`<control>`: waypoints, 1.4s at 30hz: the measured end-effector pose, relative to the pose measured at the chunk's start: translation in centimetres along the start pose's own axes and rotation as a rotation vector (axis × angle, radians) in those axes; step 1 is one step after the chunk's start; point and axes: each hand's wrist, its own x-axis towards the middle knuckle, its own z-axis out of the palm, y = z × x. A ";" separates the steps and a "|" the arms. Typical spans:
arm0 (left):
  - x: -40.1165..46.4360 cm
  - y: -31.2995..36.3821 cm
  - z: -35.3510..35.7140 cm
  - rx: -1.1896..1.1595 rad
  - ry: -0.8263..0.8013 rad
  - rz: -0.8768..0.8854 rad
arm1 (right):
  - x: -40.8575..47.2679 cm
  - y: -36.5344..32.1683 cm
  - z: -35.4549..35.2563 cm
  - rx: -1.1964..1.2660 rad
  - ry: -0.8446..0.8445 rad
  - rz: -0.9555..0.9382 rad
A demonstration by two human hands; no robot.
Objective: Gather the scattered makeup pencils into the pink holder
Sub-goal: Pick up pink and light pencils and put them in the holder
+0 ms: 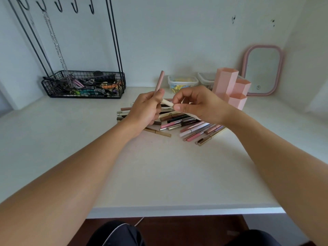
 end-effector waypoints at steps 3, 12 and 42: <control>0.1 -0.1 0.2 -0.008 -0.012 0.007 | 0.3 0.6 0.9 -0.016 0.089 0.001; 0.3 0.2 0.4 -0.022 0.031 0.118 | 0.5 -0.5 0.0 0.278 0.616 0.052; 0.5 1.2 0.4 -0.278 -0.059 -0.118 | -1.6 -1.8 -3.5 -0.280 -0.423 0.270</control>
